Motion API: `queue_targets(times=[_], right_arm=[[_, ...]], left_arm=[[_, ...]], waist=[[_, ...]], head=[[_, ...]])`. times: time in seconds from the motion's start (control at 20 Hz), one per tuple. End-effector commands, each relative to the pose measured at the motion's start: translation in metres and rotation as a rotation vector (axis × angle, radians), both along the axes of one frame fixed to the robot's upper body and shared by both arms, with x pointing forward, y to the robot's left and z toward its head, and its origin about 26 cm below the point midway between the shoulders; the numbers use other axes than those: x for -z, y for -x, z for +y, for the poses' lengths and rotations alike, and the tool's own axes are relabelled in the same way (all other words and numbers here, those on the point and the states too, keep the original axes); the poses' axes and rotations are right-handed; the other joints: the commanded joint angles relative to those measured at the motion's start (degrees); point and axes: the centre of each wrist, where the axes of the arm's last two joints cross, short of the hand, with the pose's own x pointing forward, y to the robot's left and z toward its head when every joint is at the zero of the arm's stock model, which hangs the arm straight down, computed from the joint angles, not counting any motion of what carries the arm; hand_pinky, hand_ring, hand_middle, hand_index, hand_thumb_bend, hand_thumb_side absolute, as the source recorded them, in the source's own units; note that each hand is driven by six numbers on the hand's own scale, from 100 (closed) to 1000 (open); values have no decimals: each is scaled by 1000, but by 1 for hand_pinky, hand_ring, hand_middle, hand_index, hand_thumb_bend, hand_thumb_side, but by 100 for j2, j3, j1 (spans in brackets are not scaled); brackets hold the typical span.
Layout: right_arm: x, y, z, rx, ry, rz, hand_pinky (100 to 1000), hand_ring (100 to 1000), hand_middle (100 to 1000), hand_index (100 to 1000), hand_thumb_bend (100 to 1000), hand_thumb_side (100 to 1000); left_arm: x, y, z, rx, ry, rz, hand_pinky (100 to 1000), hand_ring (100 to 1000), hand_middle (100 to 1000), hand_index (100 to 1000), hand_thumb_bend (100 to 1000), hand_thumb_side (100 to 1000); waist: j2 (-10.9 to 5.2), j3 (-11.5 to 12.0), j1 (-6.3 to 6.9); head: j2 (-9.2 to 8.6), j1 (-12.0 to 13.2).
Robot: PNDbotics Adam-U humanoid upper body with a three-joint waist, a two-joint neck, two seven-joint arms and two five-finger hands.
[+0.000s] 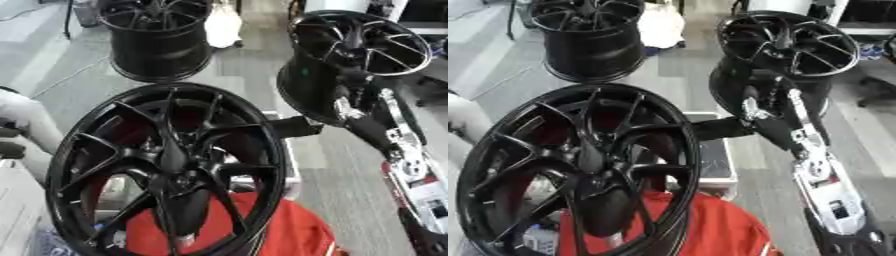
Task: Pull the pin out of the wheel hub.
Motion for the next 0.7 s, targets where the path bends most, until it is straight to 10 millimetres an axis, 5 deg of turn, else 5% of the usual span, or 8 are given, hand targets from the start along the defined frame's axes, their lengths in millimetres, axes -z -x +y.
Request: queue_targets(times=[0.05,0.7], right_arm=[[0,0,7,-48,-18,1,667,639,735,810,100,321],[18,-1,7,-44,-33,66,665,636,733,811,100,331]], left_arm=[[-6,-3,-1,12,-14,-18,610,578,626,819,100,720],[-5,-5,-5,36,-19,-17,611,580,626,817,100,721]], waist=[[-28,13,12],[-24,28,8]], head=[[-70,-14],[-86,-13]])
